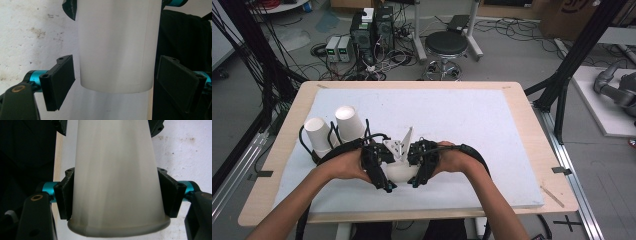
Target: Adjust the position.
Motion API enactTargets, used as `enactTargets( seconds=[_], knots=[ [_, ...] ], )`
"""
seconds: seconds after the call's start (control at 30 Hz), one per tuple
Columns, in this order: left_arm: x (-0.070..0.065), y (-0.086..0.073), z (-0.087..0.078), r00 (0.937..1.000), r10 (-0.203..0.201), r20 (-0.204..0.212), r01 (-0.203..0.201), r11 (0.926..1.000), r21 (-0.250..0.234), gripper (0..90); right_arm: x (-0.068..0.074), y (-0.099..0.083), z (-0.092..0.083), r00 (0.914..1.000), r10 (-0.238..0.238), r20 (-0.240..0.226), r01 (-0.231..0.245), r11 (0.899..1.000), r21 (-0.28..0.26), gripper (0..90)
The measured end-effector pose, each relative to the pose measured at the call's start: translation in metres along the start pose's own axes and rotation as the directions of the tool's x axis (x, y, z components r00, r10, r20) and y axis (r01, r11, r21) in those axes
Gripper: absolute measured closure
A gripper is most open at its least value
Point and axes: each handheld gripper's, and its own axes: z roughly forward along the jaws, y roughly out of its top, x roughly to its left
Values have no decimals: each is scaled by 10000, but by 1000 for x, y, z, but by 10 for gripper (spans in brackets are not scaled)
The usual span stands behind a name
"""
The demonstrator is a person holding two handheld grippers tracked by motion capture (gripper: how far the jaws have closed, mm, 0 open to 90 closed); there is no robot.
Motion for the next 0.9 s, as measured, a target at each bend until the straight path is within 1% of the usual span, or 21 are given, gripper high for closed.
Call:
enactTargets(
  seconds=[0.2, 0.3, 0.4, 0.5, 0.53, 0.57, 0.6, 0.63, 0.7, 0.73, 0.77, 0.87, 0.9],
  knots=[
    [0, 0, -1, 10000, 51, 62, -51, 10000, -8, 206, 0, 0, -1, 10000, -18, -8, 18, 10000, 2, 282],
    [0, -1, -1, 9999, 168, 34, -168, 9998, -56, 241, 0, 0, 0, 10000, 10, -16, -10, 10000, 0, 282],
    [0, 0, -1, 9996, 266, 35, -265, 9996, -67, 253, 0, 0, -1, 10000, -5, 23, 5, 10000, -31, 283],
    [0, 0, 0, 9996, 279, 39, -279, 9996, 4, 261, 0, 1, 0, 10000, -18, -73, 17, 10000, -41, 285],
    [-1, 1, 1, 9996, 270, 65, -270, 9996, -4, 262, 0, 1, 0, 10000, -34, -33, 34, 10000, -37, 287],
    [0, 1, 2, 9994, 352, 70, -352, 9994, 22, 263, 1, 1, 1, 10000, 10, -53, -10, 10000, -50, 288],
    [-2, 1, 2, 9998, 186, 79, -185, 9998, -73, 272, 0, 1, 0, 10000, 30, -71, -30, 10000, -61, 288],
    [0, 1, 1, 9989, 465, 60, -466, 9988, 145, 282, 0, 1, 0, 10000, 29, -91, -29, 10000, -62, 289],
    [-1, 0, 1, 9993, 376, 30, -376, 9993, 8, 320, 1, 1, 0, 9999, 31, -132, -32, 10000, -34, 290],
    [0, 0, 0, 9992, 412, 10, -412, 9992, 16, 338, 1, 1, 0, 9999, 1, -139, -1, 10000, -36, 290],
    [0, 0, 1, 9994, 356, -6, -356, 9994, -48, 340, 1, 1, 0, 9999, 13, -114, -13, 10000, -18, 290],
    [0, 0, 1, 9992, 390, -40, -390, 9992, 49, 342, 0, 1, 1, 10000, -25, -96, 25, 10000, -56, 290],
    [0, 0, 1, 9989, 462, -32, -462, 9989, 124, 344, 0, 2, 1, 9999, -38, -117, 37, 10000, -64, 290]
  ],
)
